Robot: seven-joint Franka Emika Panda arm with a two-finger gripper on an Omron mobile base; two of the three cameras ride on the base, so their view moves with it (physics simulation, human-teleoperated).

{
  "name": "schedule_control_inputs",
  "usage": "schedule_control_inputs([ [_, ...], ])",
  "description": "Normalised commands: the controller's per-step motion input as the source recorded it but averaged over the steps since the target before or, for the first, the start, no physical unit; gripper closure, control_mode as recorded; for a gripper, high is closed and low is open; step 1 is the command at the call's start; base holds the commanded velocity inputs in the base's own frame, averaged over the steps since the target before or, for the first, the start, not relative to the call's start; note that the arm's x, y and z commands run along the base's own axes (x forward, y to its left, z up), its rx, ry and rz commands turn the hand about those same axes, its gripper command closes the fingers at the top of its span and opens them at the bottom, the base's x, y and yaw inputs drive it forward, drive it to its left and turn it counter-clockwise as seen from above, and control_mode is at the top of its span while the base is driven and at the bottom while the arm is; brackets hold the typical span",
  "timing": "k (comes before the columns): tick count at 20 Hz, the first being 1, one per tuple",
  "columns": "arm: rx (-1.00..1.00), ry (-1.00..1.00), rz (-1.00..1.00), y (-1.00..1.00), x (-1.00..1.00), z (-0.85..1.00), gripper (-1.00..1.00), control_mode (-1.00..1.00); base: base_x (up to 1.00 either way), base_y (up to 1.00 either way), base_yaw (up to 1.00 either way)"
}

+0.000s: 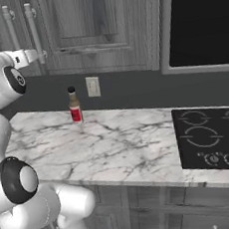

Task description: Close all open cabinet doors.

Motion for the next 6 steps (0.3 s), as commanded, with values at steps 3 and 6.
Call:
schedule_control_inputs([
  [3, 0.00, 0.02, 0.04, -0.11, 0.79, 0.00, -1.00, -1.00, 0.00, 0.00, 0.00],
  [6, 0.00, 0.02, 0.04, -0.10, 0.74, 0.00, -1.00, -1.00, 0.00, 0.00, 0.00],
])
